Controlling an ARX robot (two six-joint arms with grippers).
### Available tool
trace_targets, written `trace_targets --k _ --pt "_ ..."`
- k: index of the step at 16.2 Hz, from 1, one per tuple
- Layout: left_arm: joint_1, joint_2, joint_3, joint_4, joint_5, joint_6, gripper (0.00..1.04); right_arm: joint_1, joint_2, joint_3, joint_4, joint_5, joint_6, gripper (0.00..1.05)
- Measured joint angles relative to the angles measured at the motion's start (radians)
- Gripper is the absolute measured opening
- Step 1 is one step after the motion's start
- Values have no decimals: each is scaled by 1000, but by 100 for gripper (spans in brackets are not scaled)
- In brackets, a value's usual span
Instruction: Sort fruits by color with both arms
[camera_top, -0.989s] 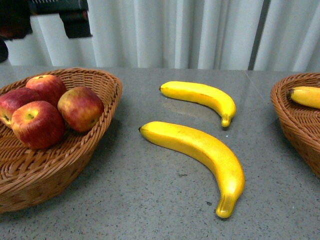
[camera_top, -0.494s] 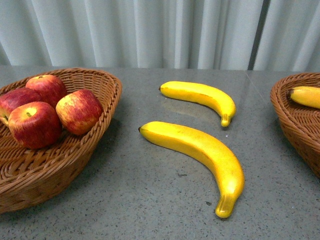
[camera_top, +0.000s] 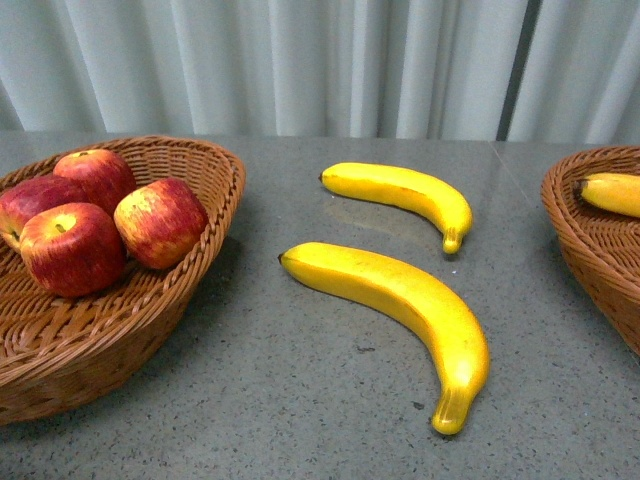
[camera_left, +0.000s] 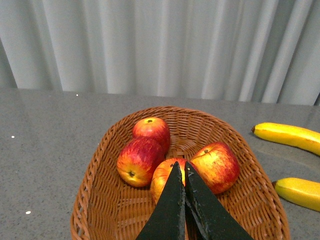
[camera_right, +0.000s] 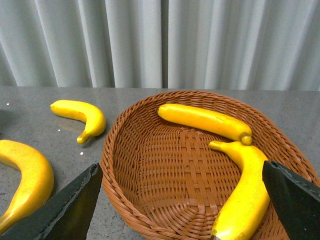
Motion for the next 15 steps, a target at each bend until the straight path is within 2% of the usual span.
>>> trace_targets --k 1,3,4,15 --pt "8 -19 -14 2 6 2 2 0 0 0 0 0 0 98" --pt "88 -66 -54 -4 94 3 2 0 0 0 0 0 0 98" --pt "108 -81 -68 -10 108 3 2 0 0 0 0 0 0 98" --pt "107 -285 -167 -110 113 3 2 0 0 0 0 0 0 98"
